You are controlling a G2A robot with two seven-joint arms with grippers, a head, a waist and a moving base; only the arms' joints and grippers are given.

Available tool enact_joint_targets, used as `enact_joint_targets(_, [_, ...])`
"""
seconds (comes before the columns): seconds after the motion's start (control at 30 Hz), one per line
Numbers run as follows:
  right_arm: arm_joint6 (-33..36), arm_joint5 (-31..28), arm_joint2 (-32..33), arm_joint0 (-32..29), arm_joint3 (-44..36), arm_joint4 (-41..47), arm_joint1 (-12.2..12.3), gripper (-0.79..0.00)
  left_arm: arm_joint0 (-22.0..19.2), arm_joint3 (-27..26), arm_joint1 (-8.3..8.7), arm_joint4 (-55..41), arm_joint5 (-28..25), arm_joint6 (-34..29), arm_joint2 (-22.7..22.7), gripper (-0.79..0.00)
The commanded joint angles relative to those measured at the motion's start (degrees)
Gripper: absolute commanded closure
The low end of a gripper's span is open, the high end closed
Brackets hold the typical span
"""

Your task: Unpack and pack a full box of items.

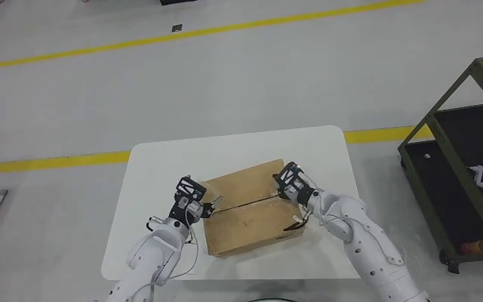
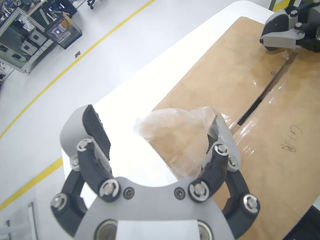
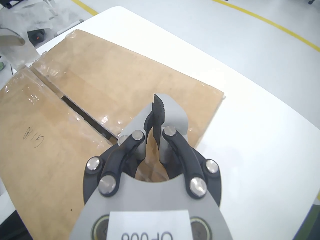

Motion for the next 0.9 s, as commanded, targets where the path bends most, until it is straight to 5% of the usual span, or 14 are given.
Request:
enact_joint_targets(0.0, [0.0, 0.4, 1.6, -1.0, -1.2, 0.6, 0.3, 0.000, -0.1, 0.2, -0.08, -0.3, -0.6, -0.3, 0.5, -0.785])
enact_joint_targets(0.87, [-0.3, 0.8, 15.2, -11.3, -9.8, 3.6, 2.9, 0.000, -2.4, -2.1, -1.38, 2.8, -4.6, -0.6, 8.7, -0.785])
